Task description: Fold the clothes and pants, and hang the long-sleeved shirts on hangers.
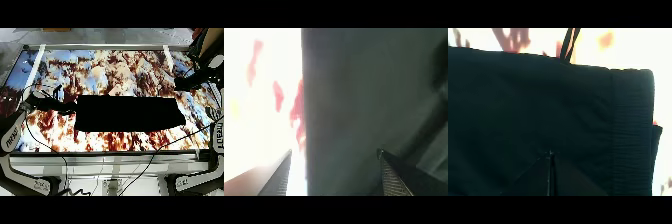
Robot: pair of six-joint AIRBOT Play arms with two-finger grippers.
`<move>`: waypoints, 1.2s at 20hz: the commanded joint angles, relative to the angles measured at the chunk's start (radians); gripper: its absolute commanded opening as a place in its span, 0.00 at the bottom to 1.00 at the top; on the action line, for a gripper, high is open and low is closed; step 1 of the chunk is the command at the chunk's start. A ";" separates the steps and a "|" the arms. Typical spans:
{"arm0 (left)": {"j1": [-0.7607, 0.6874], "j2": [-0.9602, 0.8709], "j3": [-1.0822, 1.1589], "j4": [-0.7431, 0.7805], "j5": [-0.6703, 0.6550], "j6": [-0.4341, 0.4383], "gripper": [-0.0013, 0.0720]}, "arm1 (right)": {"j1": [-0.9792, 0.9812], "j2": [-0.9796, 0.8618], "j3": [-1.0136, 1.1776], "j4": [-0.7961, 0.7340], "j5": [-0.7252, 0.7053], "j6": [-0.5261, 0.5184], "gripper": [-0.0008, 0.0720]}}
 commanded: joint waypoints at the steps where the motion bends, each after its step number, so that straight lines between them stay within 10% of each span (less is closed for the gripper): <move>1: -0.033 -0.008 -0.057 -0.036 0.037 0.001 0.77 | 0.001 0.000 -0.001 0.019 -0.025 -0.001 0.03; 6: -0.095 0.003 -0.052 -0.060 0.050 0.024 0.03 | 0.002 0.001 -0.001 0.067 -0.031 -0.001 0.03; 24: -0.130 0.615 0.124 0.138 -0.128 -0.087 0.02 | 0.368 -0.021 -0.004 0.268 -0.241 -0.039 0.03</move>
